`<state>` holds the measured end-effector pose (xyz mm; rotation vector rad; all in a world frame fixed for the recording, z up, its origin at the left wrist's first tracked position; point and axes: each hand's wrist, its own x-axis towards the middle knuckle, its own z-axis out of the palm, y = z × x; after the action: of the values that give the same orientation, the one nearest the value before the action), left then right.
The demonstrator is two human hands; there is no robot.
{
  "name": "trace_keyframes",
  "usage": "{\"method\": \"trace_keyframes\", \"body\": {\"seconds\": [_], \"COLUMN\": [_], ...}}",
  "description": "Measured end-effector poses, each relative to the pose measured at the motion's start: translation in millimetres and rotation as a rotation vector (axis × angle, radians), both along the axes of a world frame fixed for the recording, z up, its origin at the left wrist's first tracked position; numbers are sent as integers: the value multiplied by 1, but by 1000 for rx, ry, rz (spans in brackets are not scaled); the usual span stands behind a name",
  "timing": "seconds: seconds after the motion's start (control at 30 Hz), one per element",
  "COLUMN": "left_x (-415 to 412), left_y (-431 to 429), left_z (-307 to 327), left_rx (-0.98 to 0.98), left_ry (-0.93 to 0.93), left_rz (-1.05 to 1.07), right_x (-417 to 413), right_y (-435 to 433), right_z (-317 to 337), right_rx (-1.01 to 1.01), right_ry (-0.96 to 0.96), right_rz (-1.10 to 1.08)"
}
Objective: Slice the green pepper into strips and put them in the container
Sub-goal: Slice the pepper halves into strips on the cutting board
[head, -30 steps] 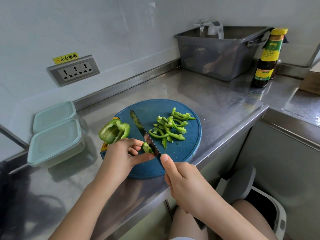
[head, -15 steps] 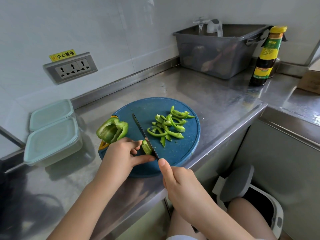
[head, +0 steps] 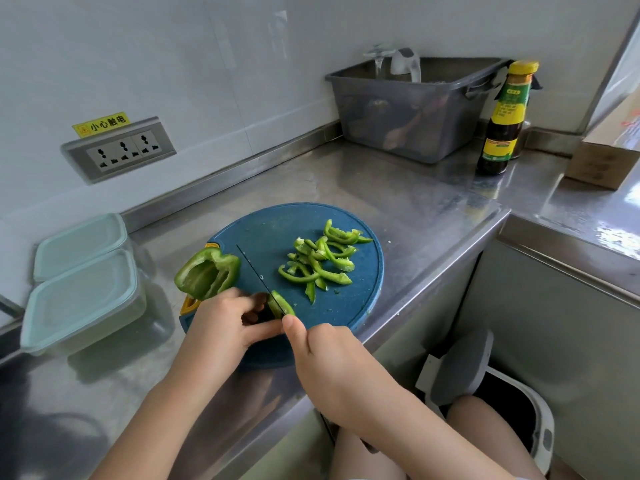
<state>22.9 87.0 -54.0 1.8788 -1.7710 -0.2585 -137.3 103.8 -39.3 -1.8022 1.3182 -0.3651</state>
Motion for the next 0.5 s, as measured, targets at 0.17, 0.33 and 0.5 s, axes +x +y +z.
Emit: {"method": "trace_keyframes", "body": {"seconds": [0.17, 0.33, 0.5], "left_x": [-1, 0, 1], "left_y": [0, -1, -1], "left_z": [1, -6, -3], "left_rx": [17, -24, -26], "left_ry": [47, 38, 62], "left_rz": [-19, -47, -75], "right_x": [5, 21, 31], "right_y": [-20, -36, -48], "right_z": [13, 23, 28], "right_rx": [91, 155, 295], "right_ry": [81, 114, 192], "right_rz": [32, -36, -9]}}
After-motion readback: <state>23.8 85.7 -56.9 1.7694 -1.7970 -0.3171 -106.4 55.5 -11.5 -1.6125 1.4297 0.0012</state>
